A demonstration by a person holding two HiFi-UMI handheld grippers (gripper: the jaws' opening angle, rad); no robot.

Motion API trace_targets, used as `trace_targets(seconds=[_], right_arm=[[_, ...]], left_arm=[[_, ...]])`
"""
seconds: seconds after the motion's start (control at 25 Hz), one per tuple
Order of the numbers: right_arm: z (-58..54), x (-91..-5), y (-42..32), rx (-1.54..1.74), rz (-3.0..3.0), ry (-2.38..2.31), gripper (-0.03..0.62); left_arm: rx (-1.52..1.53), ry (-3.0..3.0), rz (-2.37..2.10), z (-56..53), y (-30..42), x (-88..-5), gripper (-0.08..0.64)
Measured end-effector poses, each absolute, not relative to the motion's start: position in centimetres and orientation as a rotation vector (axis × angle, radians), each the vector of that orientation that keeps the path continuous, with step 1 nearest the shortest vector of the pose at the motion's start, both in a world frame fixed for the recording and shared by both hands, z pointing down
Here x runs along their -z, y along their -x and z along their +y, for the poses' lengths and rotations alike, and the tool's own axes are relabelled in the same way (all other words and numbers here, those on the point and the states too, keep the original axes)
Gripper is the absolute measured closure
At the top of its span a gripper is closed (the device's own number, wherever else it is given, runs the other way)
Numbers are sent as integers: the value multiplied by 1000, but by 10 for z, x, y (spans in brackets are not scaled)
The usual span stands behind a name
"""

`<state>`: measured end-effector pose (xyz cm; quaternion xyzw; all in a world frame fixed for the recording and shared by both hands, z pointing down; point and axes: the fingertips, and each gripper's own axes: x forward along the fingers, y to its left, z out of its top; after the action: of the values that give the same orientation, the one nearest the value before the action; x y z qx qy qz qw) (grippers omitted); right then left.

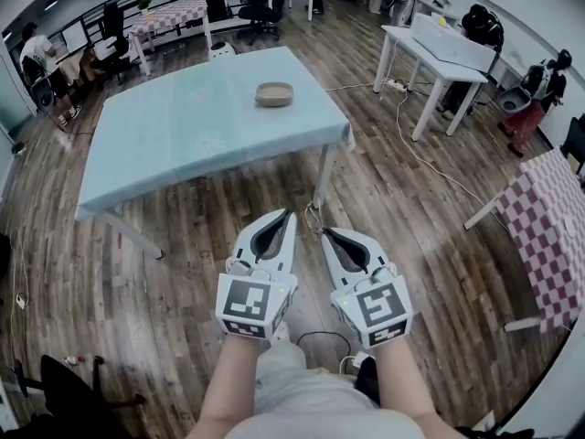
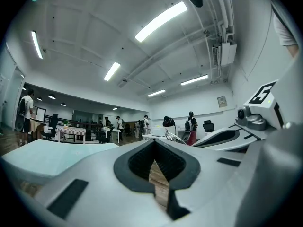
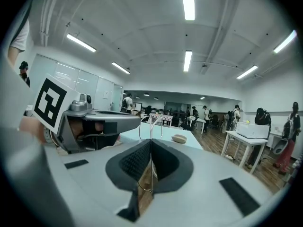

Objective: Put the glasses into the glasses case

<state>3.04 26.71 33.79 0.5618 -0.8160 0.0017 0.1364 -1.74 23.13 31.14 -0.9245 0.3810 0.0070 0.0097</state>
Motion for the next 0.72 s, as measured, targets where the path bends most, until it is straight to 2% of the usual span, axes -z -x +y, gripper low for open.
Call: trace_targets(seconds=[0.72], right_arm=[[151,-350,-1,12,-2304,-1638,580]], left_arm=[[-65,2937,1132,117,40,-318,552]])
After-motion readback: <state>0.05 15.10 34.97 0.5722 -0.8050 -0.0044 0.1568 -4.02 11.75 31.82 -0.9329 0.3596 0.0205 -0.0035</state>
